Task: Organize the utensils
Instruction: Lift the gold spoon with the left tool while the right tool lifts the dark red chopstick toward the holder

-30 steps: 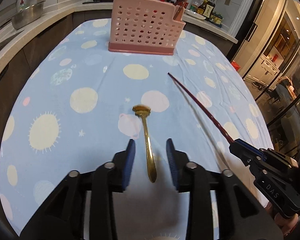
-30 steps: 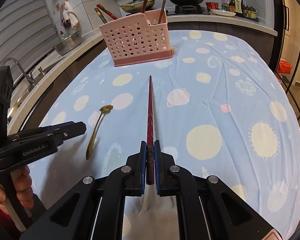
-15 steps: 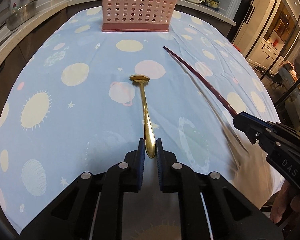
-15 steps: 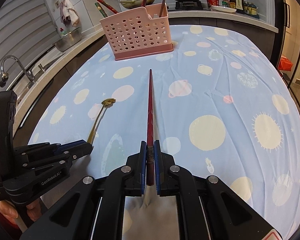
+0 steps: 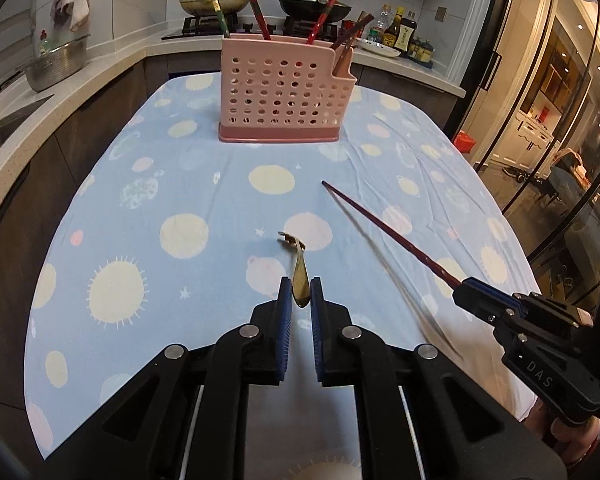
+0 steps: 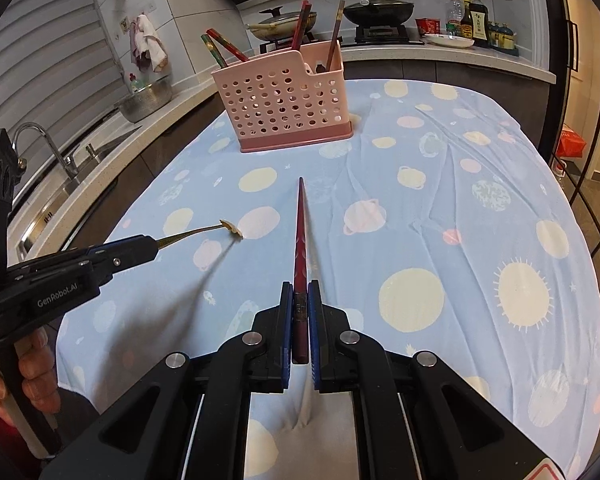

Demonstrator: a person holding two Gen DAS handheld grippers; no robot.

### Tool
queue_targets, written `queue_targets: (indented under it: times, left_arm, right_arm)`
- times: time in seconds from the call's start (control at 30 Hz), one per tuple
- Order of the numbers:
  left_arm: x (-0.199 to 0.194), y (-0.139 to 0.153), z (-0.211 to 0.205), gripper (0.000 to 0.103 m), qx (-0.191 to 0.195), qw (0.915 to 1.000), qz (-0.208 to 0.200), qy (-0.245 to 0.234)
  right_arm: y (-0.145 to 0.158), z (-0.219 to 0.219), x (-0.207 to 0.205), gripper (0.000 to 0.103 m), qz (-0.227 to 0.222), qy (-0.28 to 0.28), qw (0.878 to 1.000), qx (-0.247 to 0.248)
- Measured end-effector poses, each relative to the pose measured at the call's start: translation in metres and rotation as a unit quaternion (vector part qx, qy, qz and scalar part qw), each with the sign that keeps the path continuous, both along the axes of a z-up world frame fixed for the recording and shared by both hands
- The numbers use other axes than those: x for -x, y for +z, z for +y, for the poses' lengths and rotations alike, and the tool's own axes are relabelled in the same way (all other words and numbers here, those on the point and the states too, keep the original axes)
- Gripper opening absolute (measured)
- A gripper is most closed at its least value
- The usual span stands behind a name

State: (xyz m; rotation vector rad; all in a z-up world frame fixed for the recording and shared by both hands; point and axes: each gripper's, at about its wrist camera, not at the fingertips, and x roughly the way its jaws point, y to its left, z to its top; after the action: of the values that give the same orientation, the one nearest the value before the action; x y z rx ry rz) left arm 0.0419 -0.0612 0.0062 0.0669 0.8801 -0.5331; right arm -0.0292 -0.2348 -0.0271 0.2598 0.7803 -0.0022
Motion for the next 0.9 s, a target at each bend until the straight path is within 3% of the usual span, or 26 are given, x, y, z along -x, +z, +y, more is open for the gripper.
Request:
queue_targets:
  times: [0.1,0.13,0.63,0.9]
  left_arm:
    - [-0.007,0.009,-0.003,0.008,0.006,0.9999,-0.010,0.001]
    - [-0.009,0.012,-0.004,0.001,0.008,0.9999,-0.014,0.000]
    - [-0.032,0.025,-0.016,0.001,0.013,0.9994,-0.030,-0.012]
    - [-0.035,0.036,-0.015,0.001,0.017,0.9989,-0.042,-0.012]
  right_arm:
    - [0.003,-0.001,-0.002,0.007,-0.004,0.000,1.000,0.000]
    - [0.004,-0.001,-0.003,0.007,-0.005,0.000,1.000,0.000]
    - [0.011,-0.006,-0.014,0.007,-0.012,0.001,1.000,-0.011]
    - [0.035,-0.012,-0.020,0.007,-0.041,0.002,0.999,-0.010]
